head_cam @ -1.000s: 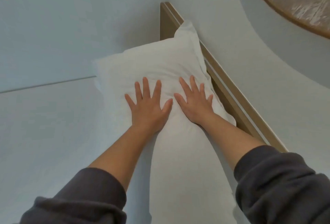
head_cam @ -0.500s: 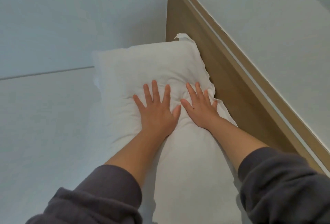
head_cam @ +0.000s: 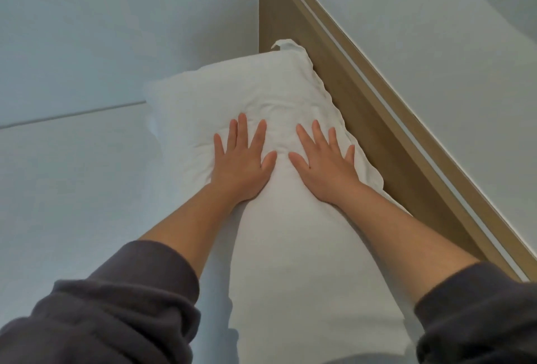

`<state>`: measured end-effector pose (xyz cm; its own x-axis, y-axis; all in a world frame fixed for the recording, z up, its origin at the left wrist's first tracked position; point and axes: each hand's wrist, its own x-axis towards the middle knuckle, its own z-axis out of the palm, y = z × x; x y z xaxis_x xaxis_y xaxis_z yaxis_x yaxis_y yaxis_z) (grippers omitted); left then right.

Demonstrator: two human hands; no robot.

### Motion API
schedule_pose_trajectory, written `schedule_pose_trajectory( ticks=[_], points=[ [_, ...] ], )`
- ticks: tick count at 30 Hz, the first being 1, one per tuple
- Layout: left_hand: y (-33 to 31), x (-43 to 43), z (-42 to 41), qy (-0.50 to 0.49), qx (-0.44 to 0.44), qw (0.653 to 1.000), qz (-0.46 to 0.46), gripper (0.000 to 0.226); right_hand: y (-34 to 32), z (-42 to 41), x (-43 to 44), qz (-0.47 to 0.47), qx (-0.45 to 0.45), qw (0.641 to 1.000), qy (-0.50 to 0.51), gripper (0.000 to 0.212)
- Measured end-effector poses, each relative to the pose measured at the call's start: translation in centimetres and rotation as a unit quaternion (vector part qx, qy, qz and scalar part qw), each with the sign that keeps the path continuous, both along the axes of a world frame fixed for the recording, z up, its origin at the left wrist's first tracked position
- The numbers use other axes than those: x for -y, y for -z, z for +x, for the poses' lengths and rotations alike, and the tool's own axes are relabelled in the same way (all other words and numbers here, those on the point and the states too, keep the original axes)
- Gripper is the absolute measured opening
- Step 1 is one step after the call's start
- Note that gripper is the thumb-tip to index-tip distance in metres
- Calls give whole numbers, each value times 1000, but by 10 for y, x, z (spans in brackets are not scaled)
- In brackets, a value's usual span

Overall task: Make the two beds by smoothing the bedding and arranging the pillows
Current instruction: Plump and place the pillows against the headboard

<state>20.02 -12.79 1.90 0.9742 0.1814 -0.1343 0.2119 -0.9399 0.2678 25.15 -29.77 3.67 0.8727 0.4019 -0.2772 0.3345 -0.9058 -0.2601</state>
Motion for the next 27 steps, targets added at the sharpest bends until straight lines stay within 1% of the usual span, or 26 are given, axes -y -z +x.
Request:
schedule_pose_trajectory(
  ticks=[4,6,8,11,14,18,20,23,25,27],
  points=[
    [-22,0,-25,25,8,999,-23,67,-27,-60,19,-24,3,999,33,63],
    [-29,5,-51,79,33,996,-30,67,-35,-97,24,-55,30,996,62,65],
    [-29,6,-73,135,44,990,-4,68,-35,-120,24,-73,58,992,83,66],
    [-31,0,-81,146,18,989,25,66,-26,-130,18,-79,85,987,113,65],
    [-40,4,-97,156,-10,987,25,65,-24,-142,13,-82,82,974,193,63],
    [-51,0,-154,224,-47,973,30,68,-30,-214,11,-78,88,960,253,62],
    [-54,-2,-175,257,-54,964,49,70,-30,-257,19,-75,81,958,265,61],
    [-59,10,-197,308,-47,948,71,73,-30,-306,41,-96,30,951,291,61],
    [-63,27,-209,343,-29,935,80,75,-32,-332,56,-123,17,942,312,60],
    [-67,49,-220,388,-10,916,98,72,-34,-356,73,-133,0,931,340,62]
  ],
)
